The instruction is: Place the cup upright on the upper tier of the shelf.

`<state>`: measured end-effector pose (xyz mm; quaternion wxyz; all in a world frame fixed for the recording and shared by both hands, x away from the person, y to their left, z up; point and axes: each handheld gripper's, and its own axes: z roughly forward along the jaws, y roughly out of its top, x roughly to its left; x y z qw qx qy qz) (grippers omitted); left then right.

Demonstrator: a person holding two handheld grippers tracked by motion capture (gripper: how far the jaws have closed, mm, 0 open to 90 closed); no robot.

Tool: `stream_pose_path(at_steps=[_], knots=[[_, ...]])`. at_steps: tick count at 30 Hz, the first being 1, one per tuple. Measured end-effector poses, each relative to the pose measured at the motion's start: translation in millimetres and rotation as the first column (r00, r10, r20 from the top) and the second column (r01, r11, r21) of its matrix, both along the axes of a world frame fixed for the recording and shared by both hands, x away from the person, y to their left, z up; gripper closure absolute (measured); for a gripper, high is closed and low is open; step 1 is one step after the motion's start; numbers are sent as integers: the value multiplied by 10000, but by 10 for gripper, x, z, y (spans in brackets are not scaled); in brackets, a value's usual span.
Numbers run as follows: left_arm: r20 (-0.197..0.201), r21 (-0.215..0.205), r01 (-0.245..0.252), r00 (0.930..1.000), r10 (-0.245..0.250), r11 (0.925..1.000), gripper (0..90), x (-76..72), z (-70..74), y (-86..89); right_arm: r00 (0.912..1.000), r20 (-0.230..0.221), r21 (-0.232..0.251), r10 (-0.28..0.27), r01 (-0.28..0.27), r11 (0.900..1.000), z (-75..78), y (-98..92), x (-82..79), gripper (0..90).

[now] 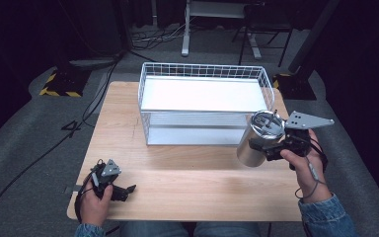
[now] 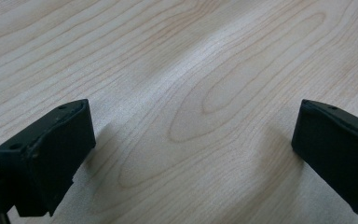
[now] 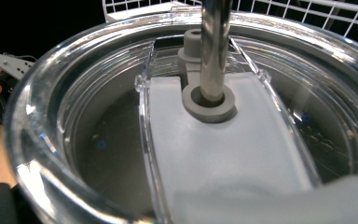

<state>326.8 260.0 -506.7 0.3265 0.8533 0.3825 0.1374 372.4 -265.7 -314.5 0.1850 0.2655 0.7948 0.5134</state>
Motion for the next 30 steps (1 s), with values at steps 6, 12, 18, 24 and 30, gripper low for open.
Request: stream_pose_path(at_steps=[6, 12, 18, 24, 30], knots=[[-18, 7, 13, 10000, -13, 10000, 0, 0, 1, 1, 9999, 116, -19, -86, 86, 10000, 136, -18, 26, 38], [-30, 7, 17, 10000, -17, 10000, 0, 0, 2, 1, 9997, 169, -59, -160, 161, 9999, 265, -7, 78, 38], [-10, -8, 25, 10000, -25, 10000, 0, 1, 0, 1, 9990, 394, -82, -196, 199, 9998, 507, 37, 183, 38], [-9, -4, 23, 10000, -23, 10000, 0, 0, 0, 1, 9988, 487, -24, -97, 98, 9999, 662, 100, 284, 38], [-2, -13, 22, 10000, -22, 10000, 0, 1, -1, 1, 9983, 585, 44, -79, 77, 10000, 795, 196, 404, 38]])
